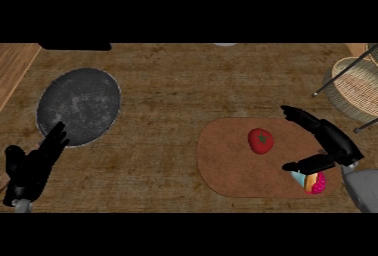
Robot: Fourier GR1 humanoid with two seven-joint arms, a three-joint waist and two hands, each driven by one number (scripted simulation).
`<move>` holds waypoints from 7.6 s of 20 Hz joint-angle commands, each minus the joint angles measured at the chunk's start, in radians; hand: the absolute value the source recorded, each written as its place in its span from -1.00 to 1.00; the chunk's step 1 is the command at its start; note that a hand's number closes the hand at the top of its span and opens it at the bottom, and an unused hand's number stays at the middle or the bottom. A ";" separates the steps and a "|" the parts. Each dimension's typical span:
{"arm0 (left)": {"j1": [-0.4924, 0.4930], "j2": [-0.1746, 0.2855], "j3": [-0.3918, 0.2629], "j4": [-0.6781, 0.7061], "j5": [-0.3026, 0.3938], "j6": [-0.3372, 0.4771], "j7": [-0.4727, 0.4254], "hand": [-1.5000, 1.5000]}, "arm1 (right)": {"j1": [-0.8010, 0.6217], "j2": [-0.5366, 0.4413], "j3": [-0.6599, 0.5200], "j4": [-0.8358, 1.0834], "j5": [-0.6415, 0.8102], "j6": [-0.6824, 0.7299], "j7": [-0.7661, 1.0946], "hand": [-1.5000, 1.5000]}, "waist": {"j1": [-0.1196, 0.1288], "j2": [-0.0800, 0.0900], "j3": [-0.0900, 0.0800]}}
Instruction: Pick the tomato from the cutting board and place it in the tiered basket
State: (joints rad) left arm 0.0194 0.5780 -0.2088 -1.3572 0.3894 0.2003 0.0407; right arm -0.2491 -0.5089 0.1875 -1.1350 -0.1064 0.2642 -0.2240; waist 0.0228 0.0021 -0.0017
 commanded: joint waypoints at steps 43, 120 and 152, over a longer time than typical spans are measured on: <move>0.029 -0.114 0.243 0.041 -0.157 -0.201 0.056 0.00 | -0.280 0.104 -0.081 0.154 0.252 0.506 0.421 -1.00 | -0.019 -0.002 0.002; -0.012 -0.274 0.319 -0.015 -0.332 -0.278 0.105 0.00 | -1.059 0.202 -0.267 0.573 1.540 -0.687 1.533 1.00 | 0.043 0.019 0.001; -0.021 -0.268 0.332 -0.016 -0.345 -0.290 0.096 0.00 | -1.050 -0.294 -0.346 1.008 1.608 -0.603 0.914 1.00 | 0.059 0.028 0.002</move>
State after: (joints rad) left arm -0.0301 0.3228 0.1288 -1.3686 0.0516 -0.0944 0.1602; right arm -1.2804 -0.7427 -0.2083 -0.1729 1.4466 -0.4515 0.7386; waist 0.0736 0.0322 -0.0005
